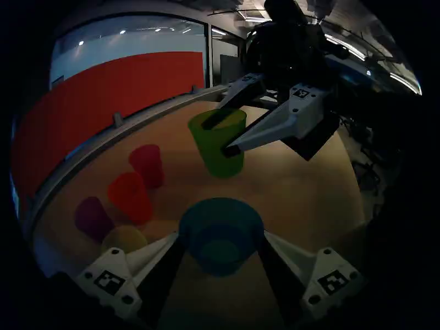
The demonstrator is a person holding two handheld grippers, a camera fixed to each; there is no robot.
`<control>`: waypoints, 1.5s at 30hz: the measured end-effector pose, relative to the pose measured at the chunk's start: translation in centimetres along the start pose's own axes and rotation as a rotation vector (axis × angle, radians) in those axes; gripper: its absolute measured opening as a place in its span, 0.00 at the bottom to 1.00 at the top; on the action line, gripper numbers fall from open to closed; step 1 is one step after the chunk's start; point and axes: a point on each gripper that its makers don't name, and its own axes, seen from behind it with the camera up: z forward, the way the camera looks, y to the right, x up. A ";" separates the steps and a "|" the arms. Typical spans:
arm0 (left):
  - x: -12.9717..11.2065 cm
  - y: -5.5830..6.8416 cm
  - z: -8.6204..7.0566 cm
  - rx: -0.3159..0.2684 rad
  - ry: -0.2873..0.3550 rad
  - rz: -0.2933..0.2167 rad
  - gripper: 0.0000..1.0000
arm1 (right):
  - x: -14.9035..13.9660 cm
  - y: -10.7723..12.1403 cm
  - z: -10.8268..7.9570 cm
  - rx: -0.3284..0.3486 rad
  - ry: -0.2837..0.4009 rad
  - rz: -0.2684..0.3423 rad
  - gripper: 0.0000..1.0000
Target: Pour water
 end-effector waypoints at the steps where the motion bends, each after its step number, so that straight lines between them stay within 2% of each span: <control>1: -0.1 0.0 0.1 -0.001 -0.005 0.002 0.85 | -0.2 0.0 0.1 0.001 -0.005 0.000 0.91; 9: -0.8 0.2 0.9 -0.014 -0.040 0.002 0.85 | -2.7 0.0 1.0 0.010 -0.059 0.010 0.91; 23: -2.2 0.0 1.5 -0.028 -0.089 -0.004 0.85 | -4.7 0.0 1.8 0.017 -0.102 0.020 0.91; 45: -3.5 0.0 1.3 -0.035 -0.100 -0.019 0.85 | -6.6 -0.7 2.9 0.019 -0.141 0.018 0.91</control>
